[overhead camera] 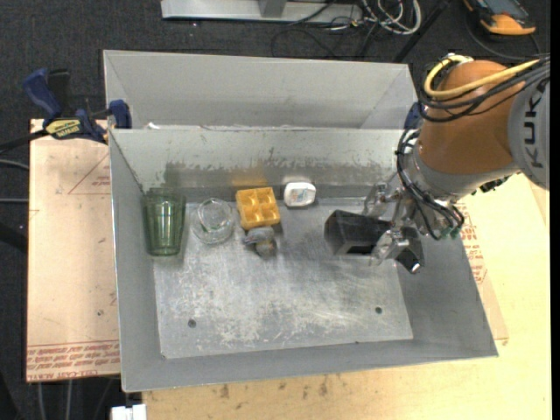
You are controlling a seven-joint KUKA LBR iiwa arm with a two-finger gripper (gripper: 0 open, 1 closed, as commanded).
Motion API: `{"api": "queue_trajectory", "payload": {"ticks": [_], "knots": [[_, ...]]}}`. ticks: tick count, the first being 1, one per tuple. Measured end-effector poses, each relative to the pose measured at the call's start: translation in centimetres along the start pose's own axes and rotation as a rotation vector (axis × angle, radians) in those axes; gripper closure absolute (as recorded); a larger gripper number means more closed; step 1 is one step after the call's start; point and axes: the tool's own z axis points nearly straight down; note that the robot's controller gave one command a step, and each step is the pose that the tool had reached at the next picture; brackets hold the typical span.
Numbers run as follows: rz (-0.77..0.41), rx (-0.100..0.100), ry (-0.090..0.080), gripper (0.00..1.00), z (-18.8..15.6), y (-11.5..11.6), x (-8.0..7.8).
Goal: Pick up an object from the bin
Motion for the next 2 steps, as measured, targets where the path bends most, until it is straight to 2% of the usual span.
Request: {"api": "queue_trajectory", "payload": {"ticks": [1, 2], "knots": [[-0.112, 0.001, -0.003, 1.00, 3.0, 0.7, -0.1], [0.009, 0.000, 0.000, 1.00, -7.1, 5.8, -4.2]]}}
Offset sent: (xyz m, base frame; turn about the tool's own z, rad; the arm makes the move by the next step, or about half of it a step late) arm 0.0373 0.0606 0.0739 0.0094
